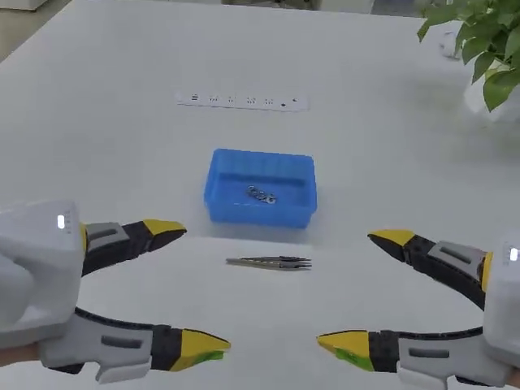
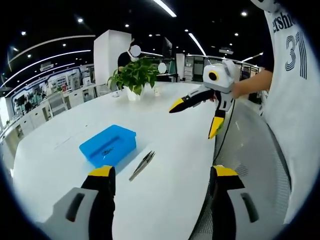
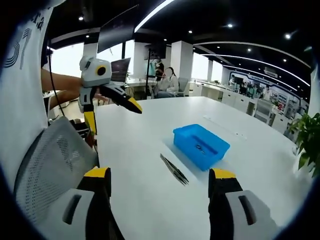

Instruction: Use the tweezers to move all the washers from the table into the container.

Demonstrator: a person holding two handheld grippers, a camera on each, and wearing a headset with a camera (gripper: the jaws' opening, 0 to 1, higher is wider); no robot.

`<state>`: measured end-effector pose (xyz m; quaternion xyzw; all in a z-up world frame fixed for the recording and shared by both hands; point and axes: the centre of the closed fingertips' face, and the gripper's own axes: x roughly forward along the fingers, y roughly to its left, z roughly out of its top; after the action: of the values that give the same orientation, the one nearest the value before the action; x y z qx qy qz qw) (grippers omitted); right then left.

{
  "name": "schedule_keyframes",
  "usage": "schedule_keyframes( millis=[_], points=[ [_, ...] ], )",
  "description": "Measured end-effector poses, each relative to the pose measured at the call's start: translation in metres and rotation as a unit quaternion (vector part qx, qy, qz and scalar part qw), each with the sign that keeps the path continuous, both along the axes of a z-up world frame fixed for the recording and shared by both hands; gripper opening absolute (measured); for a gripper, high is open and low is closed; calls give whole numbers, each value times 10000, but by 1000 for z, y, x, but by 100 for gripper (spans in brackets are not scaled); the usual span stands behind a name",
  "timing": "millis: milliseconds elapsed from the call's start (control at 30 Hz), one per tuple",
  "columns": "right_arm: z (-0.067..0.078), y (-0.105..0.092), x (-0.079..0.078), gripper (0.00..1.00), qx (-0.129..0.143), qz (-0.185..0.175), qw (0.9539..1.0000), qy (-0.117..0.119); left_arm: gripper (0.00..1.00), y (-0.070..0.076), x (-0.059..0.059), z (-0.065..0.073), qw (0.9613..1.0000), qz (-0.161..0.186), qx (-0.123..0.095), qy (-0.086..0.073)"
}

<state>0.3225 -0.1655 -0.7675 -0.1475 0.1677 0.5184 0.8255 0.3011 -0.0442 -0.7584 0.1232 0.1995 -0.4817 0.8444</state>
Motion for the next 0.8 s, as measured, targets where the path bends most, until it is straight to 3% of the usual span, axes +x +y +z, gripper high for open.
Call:
schedule_keyframes(
  millis=[233,600,800],
  points=[
    [1,-13,-5,80,-70,-194,9998,-11,77,10,-1,4,9998,179,-4,26],
    [-3,-14,-15,80,-238,-182,9996,-3,76,10,-20,2,9998,196,72,71],
    [-4,-8,-15,80,-270,-206,9994,6,76,10,-14,8,9997,240,33,-15]
  ],
)
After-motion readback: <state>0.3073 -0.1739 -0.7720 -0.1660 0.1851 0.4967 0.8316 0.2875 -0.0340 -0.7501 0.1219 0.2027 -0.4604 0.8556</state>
